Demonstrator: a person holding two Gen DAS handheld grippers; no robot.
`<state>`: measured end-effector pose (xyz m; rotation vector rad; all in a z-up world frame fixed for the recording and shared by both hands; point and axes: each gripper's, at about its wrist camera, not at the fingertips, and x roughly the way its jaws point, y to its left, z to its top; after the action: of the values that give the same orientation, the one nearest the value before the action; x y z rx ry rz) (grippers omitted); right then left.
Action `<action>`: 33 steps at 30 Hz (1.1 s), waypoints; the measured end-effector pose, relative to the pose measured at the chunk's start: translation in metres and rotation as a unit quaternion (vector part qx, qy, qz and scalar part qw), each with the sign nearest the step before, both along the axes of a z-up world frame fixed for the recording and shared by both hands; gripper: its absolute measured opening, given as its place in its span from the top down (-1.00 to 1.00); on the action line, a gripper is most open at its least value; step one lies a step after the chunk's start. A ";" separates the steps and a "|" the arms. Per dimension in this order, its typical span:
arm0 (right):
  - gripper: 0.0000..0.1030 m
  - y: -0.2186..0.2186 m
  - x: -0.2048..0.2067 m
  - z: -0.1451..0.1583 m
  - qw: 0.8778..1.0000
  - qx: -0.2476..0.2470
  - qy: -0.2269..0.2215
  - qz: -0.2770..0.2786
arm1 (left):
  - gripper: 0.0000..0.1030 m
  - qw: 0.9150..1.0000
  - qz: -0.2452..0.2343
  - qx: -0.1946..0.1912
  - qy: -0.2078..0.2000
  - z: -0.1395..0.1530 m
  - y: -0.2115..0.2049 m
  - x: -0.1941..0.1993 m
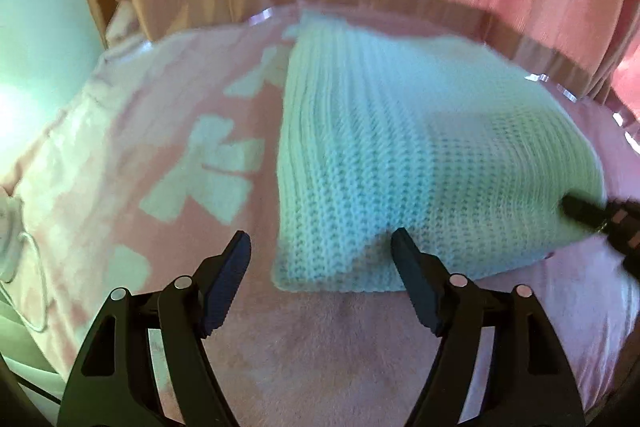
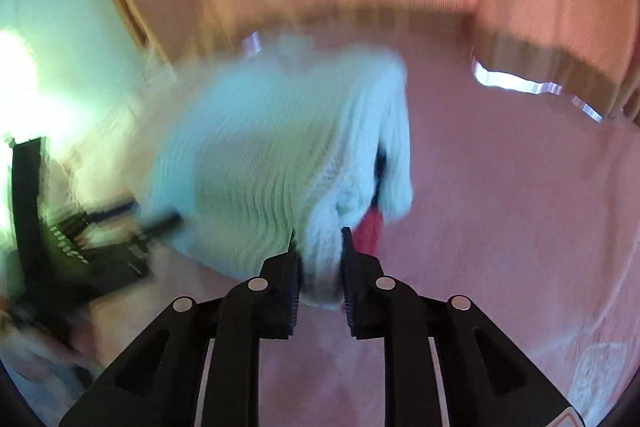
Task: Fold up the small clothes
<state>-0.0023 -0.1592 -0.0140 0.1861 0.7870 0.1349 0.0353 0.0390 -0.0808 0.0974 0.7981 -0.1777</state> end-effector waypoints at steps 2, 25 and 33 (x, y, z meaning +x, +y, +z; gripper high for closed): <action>0.67 0.005 -0.010 0.022 0.999 -0.007 -0.052 -0.004 | -0.35 1.000 -0.007 -0.004 -0.022 0.014 -0.002 -0.010; 0.97 0.012 0.006 0.008 0.999 -0.032 -0.008 -0.003 | -0.35 0.999 0.013 0.026 -0.033 0.007 -0.027 0.009; 0.68 -0.007 -0.026 0.020 0.997 -0.050 -0.030 -0.058 | -0.35 0.998 0.008 0.014 -0.062 0.029 -0.028 -0.014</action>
<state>-0.0281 -0.1659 0.0062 0.1317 0.7192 -0.0080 0.0216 0.0113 -0.0521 0.1270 0.6773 -0.1443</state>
